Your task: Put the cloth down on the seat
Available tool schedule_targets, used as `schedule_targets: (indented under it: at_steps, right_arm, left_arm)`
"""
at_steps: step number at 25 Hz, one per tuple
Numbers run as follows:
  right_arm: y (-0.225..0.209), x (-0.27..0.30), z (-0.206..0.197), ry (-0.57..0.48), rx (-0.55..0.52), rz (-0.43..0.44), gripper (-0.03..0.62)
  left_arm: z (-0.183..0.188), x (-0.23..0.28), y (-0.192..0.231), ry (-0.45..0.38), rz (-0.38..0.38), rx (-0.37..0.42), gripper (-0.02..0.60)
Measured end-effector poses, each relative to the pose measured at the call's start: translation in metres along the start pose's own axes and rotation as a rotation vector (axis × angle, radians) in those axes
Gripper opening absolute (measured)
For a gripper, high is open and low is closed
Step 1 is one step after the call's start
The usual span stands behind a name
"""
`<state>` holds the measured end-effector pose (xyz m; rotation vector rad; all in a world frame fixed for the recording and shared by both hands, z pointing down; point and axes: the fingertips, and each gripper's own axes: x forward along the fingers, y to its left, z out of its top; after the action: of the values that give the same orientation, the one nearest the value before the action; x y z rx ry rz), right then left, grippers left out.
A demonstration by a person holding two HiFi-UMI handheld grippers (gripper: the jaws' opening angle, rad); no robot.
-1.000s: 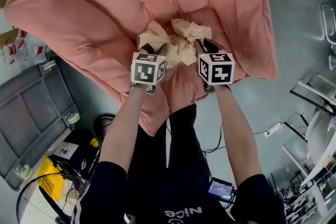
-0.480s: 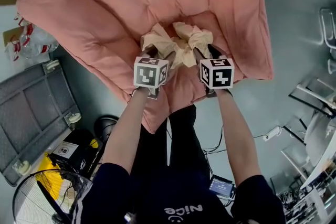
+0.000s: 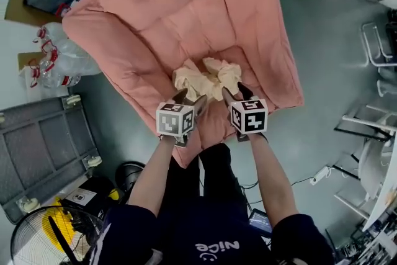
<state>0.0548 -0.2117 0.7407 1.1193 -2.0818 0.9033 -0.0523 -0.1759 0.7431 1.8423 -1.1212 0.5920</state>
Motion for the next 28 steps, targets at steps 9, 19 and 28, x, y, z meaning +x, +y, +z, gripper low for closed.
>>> schedule_targets:
  at_steps: [9,19,28]
  right_arm:
    - [0.035,-0.09,0.039,-0.123,0.034,-0.01,0.203]
    - [0.072,-0.184,0.07,-0.278,0.009,-0.041,0.202]
    - [0.122,-0.238,0.087,-0.351,-0.12,-0.04,0.204]
  left_arm:
    - [0.046,-0.087,-0.056,-0.157,-0.044,0.023,0.316]
    - [0.057,-0.168,-0.109,-0.26,-0.132,0.12,0.31]
    - [0.068,-0.232,-0.136,-0.365,-0.14,0.222,0.294]
